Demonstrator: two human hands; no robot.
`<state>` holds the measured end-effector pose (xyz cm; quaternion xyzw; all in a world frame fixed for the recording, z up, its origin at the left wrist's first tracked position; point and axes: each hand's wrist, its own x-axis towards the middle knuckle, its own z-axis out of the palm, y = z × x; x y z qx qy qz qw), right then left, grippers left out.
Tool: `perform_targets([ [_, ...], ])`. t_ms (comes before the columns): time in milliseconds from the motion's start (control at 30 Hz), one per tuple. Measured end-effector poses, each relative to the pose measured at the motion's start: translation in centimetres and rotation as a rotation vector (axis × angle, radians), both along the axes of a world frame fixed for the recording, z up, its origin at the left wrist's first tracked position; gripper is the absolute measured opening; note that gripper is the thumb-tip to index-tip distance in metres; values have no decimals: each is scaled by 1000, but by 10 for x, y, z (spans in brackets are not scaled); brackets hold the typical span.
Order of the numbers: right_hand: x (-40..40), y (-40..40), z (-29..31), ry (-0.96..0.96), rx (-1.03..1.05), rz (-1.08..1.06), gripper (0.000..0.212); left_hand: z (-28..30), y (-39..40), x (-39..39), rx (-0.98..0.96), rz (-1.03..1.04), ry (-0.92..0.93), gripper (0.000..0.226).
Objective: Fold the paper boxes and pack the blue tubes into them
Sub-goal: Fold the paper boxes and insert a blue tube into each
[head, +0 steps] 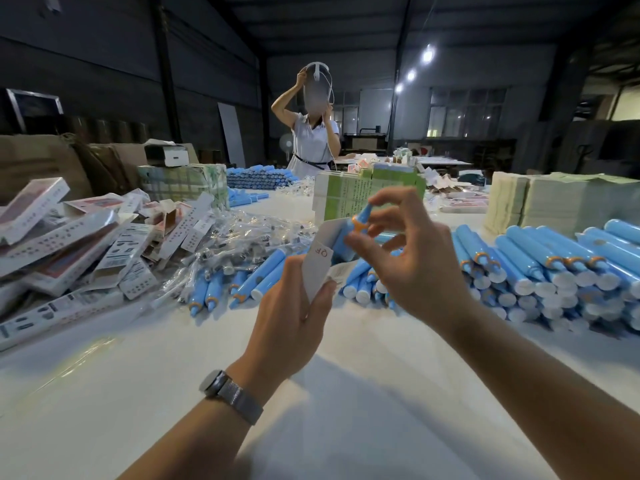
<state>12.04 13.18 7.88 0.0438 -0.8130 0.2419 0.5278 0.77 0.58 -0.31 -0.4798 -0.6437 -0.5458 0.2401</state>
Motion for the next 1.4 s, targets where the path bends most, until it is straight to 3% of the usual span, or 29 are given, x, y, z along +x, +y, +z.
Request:
perform_targets([
  [200, -18, -5, -28, -184, 199, -20, 33, 4, -3, -5, 18, 58, -44, 15],
  [300, -25, -10, -24, -252, 55, 24, 33, 11, -8, -16, -18, 51, -55, 16],
  [400, -49, -19, -16, -142, -144, 108, 11, 17, -22, -40, -23, 70, -63, 32],
  [500, -94, -23, -18, -155, -193, 85, 17, 13, -44, -70, 19, 94, -83, 34],
  [733, -232, -16, -21, -704, 171, -203, 51, 0, -69, -100, 235, 178, -138, 25],
  [867, -284, -16, -22, -848, 334, -350, 54, -2, -68, -105, 293, 210, -132, 27],
  [1067, -299, -4, -43, -730, 407, -397, 31, 0, -68, -107, 301, 195, -128, 26],
  [1233, -286, -1, -35, -586, 267, -265, 70, 1, -66, -103, 307, 166, -137, 24],
  [1400, -252, -2, -16, -588, 9, -65, 86, 0, -59, -89, 273, 49, -202, 26],
])
